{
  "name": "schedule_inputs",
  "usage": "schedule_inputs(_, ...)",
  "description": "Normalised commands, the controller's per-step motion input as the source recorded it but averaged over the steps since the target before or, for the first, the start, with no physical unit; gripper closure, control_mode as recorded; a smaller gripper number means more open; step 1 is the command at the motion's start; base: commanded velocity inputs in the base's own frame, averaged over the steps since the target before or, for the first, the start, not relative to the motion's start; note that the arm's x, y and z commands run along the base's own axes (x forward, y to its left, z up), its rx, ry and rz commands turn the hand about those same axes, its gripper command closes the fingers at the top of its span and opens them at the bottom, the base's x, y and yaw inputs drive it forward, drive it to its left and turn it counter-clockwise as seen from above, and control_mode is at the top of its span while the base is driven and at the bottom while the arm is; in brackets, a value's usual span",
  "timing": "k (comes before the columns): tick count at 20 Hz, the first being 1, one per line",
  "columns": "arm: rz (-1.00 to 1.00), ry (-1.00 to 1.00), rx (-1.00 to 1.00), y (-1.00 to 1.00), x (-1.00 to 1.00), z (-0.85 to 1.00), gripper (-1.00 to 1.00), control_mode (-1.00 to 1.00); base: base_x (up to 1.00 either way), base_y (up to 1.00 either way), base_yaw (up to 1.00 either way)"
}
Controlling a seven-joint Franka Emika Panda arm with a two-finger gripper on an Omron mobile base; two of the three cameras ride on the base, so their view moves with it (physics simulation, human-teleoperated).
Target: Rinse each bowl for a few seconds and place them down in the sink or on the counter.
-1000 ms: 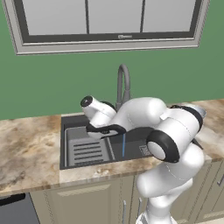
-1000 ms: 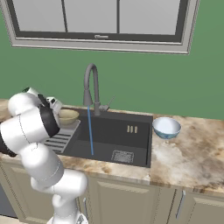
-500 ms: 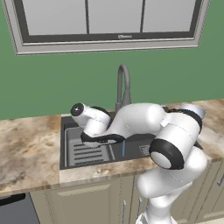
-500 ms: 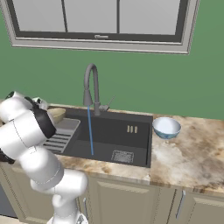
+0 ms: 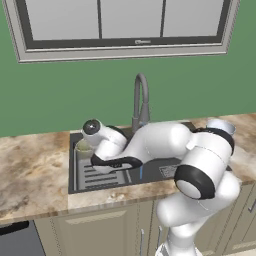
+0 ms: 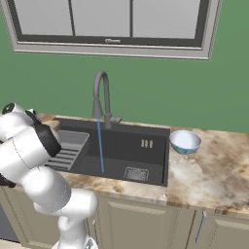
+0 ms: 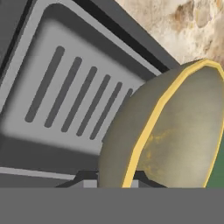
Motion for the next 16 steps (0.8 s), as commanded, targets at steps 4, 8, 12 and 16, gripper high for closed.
schedule_inputs(4, 0.40, 0.10, 0.00, 0.21, -0.03, 0.12, 1.00, -1.00, 0.00, 0.00, 0.00)
schedule_inputs(8, 0.40, 0.03, 0.00, 0.16, -0.15, 0.04, 1.00, -1.00, 0.00, 0.00, 0.00)
schedule_inputs(12, 0.38, 0.00, 0.04, 0.14, -0.14, 0.03, 1.00, -1.00, 0.00, 0.00, 0.00)
schedule_inputs(16, 0.27, 0.00, 0.06, 0.18, -0.11, 0.00, 1.00, -1.00, 0.00, 0.00, 0.00)
